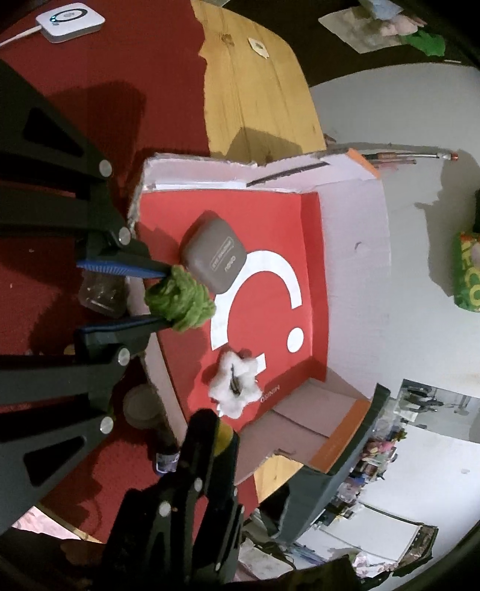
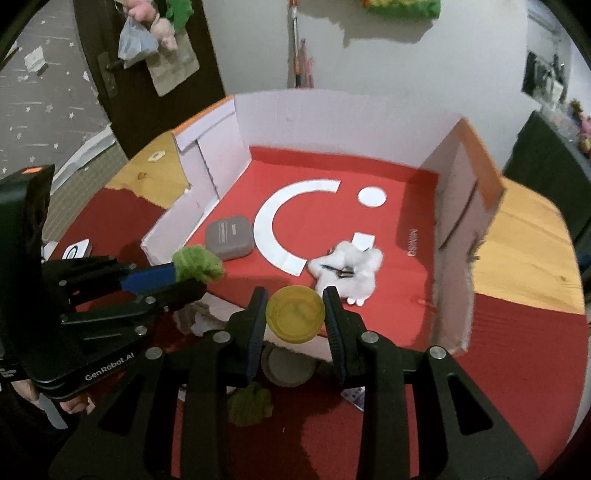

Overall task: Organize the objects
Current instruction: 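Carry the yellow cap and green pom-pom over into the box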

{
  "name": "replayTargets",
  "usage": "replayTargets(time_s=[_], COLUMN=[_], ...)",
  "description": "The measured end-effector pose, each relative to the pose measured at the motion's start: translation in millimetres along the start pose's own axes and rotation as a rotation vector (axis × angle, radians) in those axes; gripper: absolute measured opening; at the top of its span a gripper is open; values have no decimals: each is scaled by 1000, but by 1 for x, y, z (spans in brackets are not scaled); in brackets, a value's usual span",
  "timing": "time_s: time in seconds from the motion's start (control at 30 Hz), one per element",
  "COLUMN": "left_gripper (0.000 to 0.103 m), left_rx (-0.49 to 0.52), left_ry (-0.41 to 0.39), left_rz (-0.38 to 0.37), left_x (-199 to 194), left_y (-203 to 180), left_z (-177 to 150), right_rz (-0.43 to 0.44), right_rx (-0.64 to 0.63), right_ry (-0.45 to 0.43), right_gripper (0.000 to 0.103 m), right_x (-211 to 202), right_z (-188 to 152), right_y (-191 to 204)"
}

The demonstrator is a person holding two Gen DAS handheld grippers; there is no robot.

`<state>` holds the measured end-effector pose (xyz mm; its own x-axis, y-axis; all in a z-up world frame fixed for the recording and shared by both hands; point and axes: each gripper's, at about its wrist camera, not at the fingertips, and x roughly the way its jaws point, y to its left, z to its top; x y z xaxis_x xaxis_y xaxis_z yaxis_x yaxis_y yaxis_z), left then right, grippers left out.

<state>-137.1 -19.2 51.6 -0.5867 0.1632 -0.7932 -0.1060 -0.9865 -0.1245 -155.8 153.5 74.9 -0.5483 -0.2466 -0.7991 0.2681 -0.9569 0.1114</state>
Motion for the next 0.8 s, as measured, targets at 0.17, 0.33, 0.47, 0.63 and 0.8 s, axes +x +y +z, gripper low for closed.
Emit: replayTargets(time_s=[0.17,0.33,0.47,0.63,0.8], left_gripper=[21,21,21,21,21], left_rx=[25,33,45,43,53], left_ry=[40,76,94,106,95], left_rz=[2,-15,-12,-14,15], left_x=[10,18,23,30,35], left_y=[2,7,9,14,16], left_z=[6,11,15,20,23], right_rz=[55,72,94,78,41], right_rx=[9,13,2,5,21], right_ry=[63,99,127,147,142], right_gripper=[29,29,29,29,29], right_x=[17,30,40,51,56], right_z=[5,9,11,12,12], right_y=[-8,-13,-11,-16,-25])
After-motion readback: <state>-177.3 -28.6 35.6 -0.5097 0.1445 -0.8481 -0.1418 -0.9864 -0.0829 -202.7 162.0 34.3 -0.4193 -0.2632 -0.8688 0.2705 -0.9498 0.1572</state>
